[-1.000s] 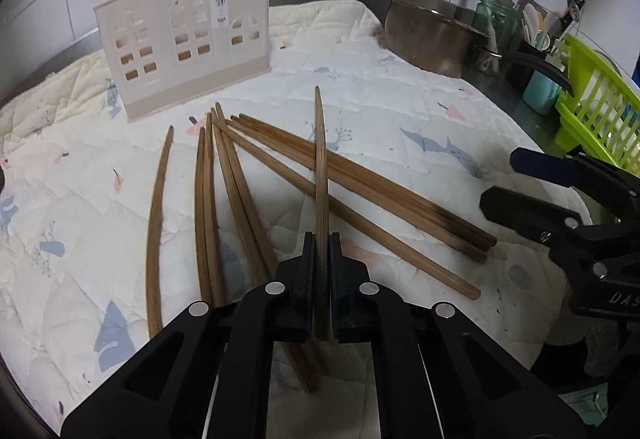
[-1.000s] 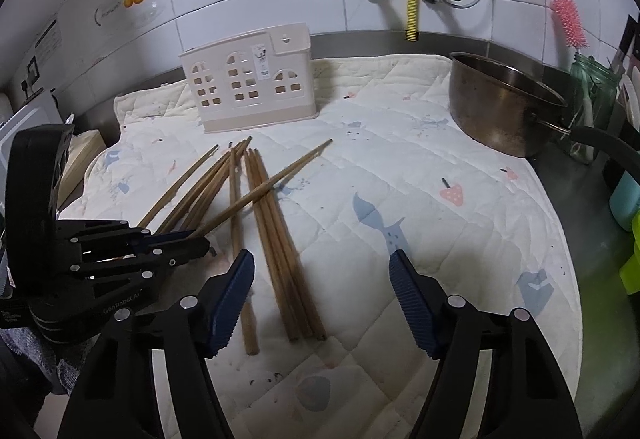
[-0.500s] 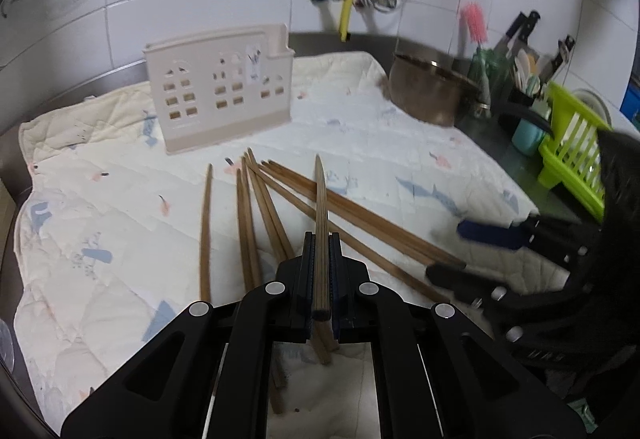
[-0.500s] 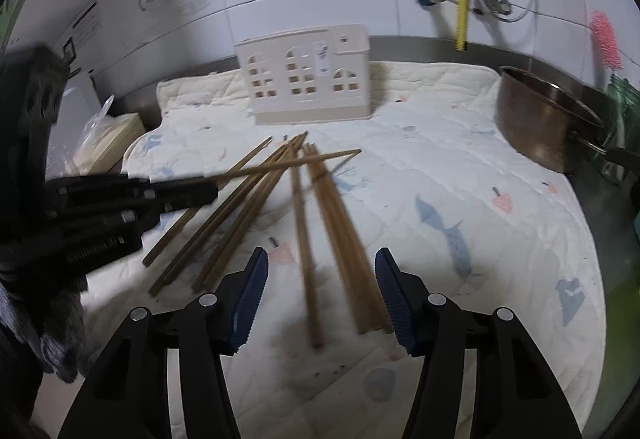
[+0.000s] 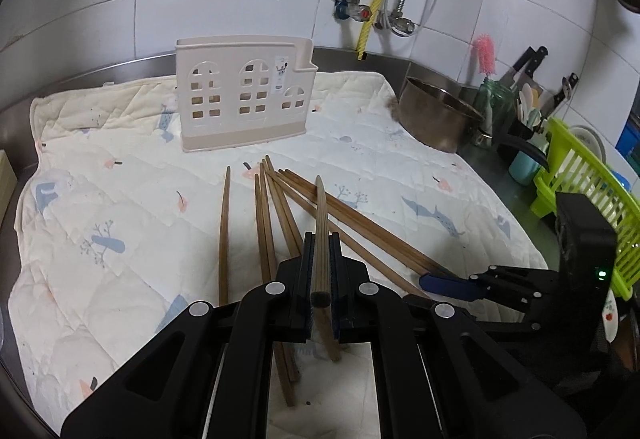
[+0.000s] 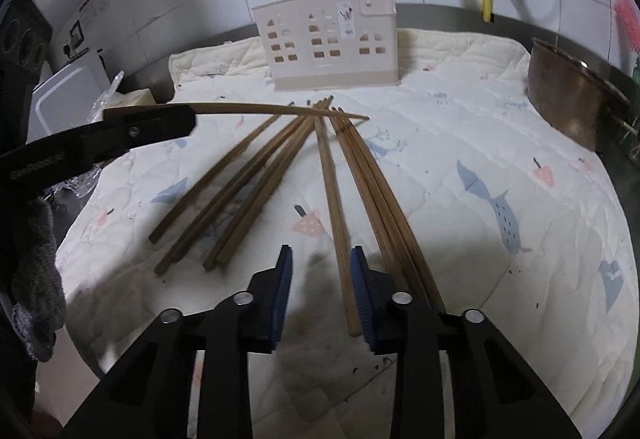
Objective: Organize utensils
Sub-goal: 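Close the left gripper on one wooden chopstick while the right gripper grasps another chopstick, then lift both held chopsticks upright and lower them into the white holder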
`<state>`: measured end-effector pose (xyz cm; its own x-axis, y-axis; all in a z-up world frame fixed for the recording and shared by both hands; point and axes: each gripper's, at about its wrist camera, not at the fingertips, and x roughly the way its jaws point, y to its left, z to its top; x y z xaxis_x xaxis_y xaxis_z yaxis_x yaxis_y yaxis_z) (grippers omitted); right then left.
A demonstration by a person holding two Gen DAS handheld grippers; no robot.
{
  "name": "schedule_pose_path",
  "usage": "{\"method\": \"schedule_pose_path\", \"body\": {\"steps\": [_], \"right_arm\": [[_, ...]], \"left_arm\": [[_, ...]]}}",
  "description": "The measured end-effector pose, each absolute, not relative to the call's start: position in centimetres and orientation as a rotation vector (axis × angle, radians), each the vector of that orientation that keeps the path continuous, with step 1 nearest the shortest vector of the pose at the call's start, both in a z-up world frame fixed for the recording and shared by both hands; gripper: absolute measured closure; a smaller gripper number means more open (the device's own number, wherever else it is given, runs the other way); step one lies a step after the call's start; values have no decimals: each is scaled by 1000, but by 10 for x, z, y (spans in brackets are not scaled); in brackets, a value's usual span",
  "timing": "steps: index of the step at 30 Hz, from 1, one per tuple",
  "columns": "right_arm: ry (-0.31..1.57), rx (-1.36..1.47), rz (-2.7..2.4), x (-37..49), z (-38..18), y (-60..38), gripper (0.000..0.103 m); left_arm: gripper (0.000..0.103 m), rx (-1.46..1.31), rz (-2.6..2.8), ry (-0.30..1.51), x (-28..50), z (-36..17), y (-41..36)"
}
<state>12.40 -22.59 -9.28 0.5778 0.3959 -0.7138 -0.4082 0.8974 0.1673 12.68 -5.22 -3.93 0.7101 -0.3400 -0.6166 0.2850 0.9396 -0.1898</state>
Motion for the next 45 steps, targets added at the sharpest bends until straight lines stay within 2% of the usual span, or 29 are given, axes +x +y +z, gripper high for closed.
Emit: {"method": "schedule_pose_path", "body": {"steps": [12, 29, 45], "right_arm": [[851, -20, 435, 131, -105, -231, 95], [839, -25, 437, 132, -100, -228, 96], [660, -44, 438, 123, -33, -231, 96]], "left_arm": [[97, -162, -344, 700, 130, -42, -43], [97, -225, -347, 693, 134, -44, -35], [97, -250, -322, 656, 130, -36, -23]]}}
